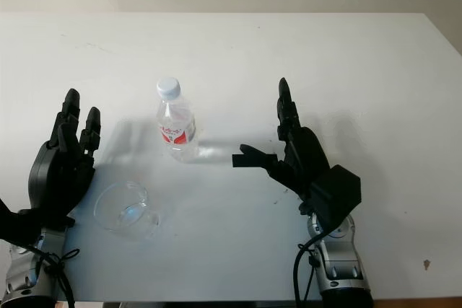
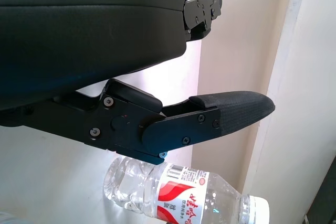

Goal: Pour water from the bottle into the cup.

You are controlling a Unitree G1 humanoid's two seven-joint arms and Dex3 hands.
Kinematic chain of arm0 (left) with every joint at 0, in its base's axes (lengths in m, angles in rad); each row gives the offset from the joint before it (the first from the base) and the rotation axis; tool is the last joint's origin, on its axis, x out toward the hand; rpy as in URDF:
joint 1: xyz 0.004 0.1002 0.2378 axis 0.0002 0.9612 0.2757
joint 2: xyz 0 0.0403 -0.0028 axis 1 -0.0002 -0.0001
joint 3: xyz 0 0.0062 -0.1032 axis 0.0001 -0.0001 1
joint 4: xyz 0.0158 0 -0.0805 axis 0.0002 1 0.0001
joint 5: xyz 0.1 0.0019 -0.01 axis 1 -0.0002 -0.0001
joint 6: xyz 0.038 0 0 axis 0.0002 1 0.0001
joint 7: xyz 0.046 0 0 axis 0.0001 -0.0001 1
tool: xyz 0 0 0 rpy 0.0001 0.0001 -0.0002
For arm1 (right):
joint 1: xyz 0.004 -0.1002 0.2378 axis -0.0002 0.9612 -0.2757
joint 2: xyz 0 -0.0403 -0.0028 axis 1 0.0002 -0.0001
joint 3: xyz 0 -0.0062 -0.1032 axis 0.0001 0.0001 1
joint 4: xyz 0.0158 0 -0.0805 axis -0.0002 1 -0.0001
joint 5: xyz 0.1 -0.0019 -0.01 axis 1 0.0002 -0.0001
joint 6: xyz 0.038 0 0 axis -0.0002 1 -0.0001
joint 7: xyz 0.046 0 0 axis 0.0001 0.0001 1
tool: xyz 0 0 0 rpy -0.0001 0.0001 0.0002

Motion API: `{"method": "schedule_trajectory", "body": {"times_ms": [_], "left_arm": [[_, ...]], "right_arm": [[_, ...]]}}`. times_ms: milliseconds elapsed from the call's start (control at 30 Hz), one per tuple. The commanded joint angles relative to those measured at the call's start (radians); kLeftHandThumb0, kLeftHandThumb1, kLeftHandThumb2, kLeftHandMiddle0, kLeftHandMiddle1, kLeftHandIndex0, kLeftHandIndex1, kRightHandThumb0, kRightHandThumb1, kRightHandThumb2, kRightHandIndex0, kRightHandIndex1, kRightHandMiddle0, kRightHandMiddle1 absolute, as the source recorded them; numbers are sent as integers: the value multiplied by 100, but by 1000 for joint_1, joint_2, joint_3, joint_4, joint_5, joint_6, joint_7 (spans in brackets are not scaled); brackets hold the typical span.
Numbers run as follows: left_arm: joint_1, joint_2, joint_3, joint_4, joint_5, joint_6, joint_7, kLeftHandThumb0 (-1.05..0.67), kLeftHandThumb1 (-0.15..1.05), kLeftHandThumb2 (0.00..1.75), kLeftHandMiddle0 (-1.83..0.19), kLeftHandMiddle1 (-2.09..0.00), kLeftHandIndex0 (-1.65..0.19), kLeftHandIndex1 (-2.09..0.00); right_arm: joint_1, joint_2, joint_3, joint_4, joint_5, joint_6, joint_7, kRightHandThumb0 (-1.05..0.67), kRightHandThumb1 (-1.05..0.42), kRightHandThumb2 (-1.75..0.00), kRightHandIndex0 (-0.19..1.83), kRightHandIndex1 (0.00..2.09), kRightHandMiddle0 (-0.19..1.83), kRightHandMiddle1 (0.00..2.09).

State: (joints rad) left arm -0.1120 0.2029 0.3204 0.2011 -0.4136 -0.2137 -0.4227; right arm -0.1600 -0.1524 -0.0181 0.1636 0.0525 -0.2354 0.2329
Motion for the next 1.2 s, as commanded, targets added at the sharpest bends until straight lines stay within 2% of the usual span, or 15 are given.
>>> {"method": "schedule_trajectory", "body": {"times_ms": [0,333,533,867,1167], "left_arm": [[48,-19,-6,11,1,8,3,-79,105,64,19,-5,19,-1],[35,-24,-15,17,12,13,27,-80,105,64,19,-5,19,-1],[29,-25,-13,34,3,1,12,-79,105,63,19,-3,19,0],[20,-26,-14,31,-1,3,14,-79,105,63,19,-5,19,-1],[20,-30,-22,23,10,10,37,-79,105,62,18,-5,19,-2]], "right_arm": [[10,-3,-3,-6,0,-14,-1,-91,-98,-6,-19,0,-19,0],[-26,-3,4,38,8,0,32,-89,-98,-5,-19,0,-19,0],[-123,21,63,75,-21,41,46,-98,-96,-5,-19,0,-19,0],[-396,95,125,374,-61,-54,83,-104,-92,-4,-19,0,-19,0],[-534,144,114,580,-34,-101,145,-102,-88,-4,-19,0,-19,0]]}}
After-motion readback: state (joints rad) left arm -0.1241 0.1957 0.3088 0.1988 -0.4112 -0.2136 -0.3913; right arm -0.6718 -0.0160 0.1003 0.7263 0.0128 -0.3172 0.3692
